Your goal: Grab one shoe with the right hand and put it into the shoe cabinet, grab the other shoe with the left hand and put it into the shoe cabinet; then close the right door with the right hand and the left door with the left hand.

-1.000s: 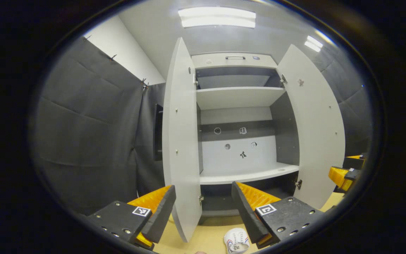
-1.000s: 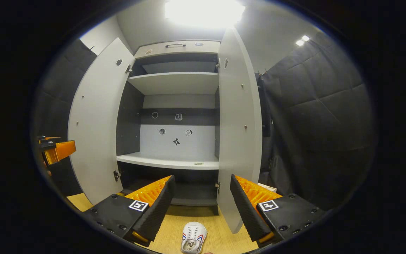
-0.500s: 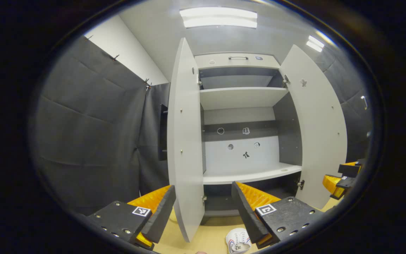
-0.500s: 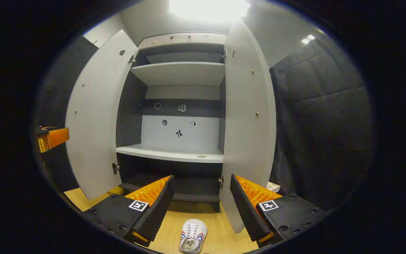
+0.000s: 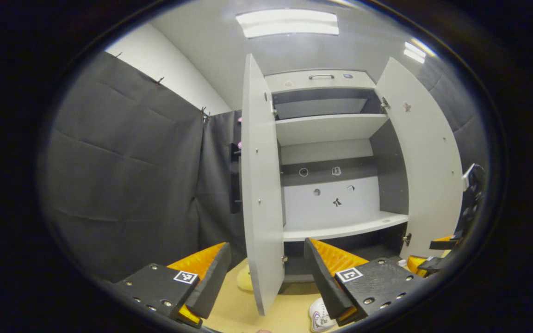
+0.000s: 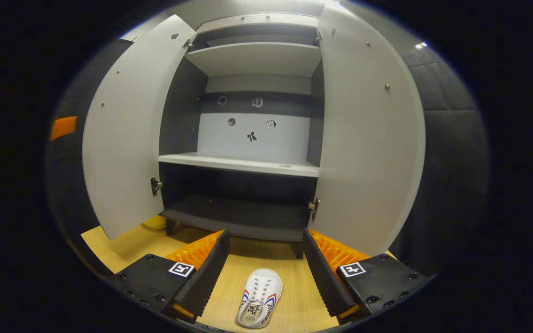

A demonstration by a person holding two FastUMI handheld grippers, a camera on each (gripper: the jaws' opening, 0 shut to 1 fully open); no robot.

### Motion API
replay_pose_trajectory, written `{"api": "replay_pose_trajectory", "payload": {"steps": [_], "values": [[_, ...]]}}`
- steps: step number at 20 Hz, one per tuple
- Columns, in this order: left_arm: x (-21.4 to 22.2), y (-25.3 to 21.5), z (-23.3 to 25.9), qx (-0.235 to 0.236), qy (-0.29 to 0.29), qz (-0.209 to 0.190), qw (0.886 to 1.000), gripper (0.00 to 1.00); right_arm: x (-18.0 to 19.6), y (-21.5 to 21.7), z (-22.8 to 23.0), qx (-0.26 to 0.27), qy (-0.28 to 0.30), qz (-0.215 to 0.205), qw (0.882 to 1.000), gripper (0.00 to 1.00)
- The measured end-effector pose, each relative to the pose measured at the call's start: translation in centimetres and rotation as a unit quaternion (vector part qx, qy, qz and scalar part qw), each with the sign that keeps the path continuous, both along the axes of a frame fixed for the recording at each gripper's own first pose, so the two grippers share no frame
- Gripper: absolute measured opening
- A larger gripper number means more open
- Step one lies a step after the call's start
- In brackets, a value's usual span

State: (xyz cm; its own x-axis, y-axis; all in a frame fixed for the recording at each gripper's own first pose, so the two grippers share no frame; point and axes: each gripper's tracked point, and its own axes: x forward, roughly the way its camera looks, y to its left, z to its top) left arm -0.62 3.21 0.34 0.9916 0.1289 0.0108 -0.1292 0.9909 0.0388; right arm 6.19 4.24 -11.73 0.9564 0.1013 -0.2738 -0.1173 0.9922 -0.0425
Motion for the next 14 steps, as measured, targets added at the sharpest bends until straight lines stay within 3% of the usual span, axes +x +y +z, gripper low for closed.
{"api": "replay_pose_trajectory", "payload": {"steps": [5,14], "values": [[-2.3,1.9,-0.2,0.01,0.007,0.024,1.0,0.93,0.7,1.1,-5.8,-0.013,0.079,0.026,0.996,0.98],[-2.3,2.5,-0.5,0.021,0.019,0.057,0.998,0.93,0.1,2.8,-15.2,-0.031,0.208,0.057,0.976,0.98]]}}
